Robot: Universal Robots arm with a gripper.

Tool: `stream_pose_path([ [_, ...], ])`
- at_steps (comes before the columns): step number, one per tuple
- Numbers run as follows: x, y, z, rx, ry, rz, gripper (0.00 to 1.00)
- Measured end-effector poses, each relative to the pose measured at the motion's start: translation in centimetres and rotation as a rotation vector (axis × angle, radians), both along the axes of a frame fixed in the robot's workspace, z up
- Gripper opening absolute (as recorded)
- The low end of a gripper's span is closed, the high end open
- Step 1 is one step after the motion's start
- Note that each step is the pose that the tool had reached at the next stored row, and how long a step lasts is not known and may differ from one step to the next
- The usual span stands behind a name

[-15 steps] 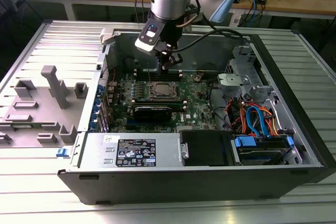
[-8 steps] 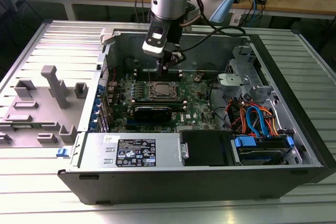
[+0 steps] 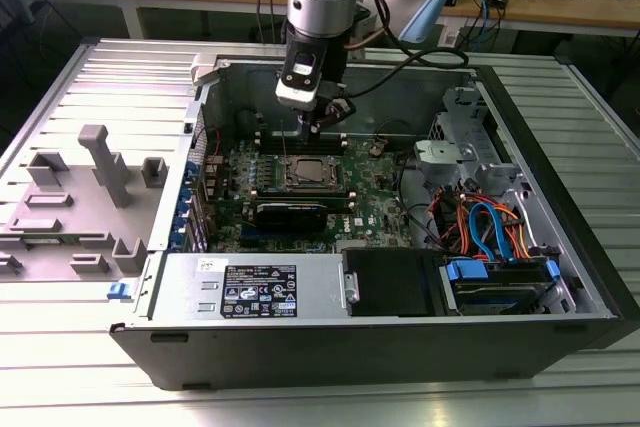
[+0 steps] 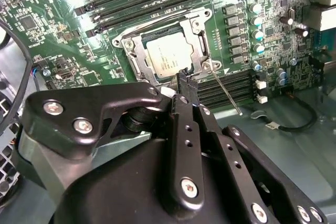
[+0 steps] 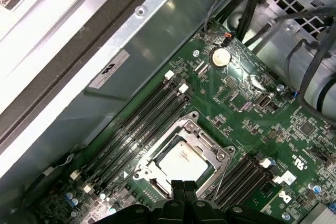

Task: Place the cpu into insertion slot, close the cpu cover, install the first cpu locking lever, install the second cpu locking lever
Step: 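Install the first cpu locking lever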

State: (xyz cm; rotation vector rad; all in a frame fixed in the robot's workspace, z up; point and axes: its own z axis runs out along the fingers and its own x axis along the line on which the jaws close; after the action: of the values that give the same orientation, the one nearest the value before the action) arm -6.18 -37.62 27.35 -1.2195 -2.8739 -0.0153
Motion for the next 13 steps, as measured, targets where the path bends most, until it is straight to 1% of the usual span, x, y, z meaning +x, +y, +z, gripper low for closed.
stream_pose_path([
  [6,0.0,0.0,0.0,0.0,-0.0001,0.078,0.11],
  [7,0.0,0.0,0.0,0.0,0.0,0.106,0.11],
  [10,0.0,0.0,0.0,0.0,-0.0001,0.17,0.11],
  [13,0.0,0.0,0.0,0.0,-0.0001,0.209,0.11],
])
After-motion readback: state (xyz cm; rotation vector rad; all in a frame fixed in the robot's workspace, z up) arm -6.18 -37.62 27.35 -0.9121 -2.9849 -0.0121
